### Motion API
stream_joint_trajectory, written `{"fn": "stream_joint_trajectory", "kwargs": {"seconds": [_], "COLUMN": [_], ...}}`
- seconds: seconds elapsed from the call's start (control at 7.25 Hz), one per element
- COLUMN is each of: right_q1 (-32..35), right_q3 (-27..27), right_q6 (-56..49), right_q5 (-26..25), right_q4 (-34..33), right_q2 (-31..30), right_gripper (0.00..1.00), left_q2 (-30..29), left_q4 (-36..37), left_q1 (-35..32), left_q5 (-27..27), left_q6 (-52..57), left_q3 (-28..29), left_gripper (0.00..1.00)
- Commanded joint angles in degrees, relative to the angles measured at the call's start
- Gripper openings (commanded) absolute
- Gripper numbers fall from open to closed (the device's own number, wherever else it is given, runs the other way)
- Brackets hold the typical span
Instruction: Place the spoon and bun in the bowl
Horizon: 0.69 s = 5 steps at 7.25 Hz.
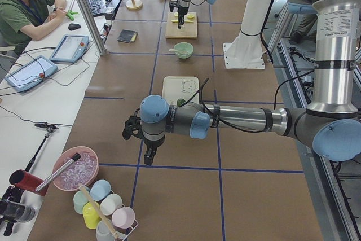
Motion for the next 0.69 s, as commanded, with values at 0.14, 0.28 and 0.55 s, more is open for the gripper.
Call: {"fn": "stream_joint_trajectory", "kwargs": {"seconds": [0.14,0.28,0.55], "right_q1": [-4.96,-7.33,-9.46], "right_q3": [-1.51,-4.65,-9.07], "right_q6": [12.55,14.96,18.84], "right_q5": [-2.51,-5.23,-7.37], "right_q4": [-12.93,-12.87,-12.6], "right_q2": [16.08,19.09,22.54], "right_gripper": [0.0,0.0,0.0], "left_q2": [-0.09,-0.17,-0.44], "left_q4": [0.0,0.0,0.0], "left_q1": [0.0,0.0,0.0], "left_q5": [0.06,-0.03,0.06], "left_q6": [0.0,0.0,0.0], "left_q3": [-0.11,-0.11,-0.2], "left_gripper": [1.0,1.0,1.0]}}
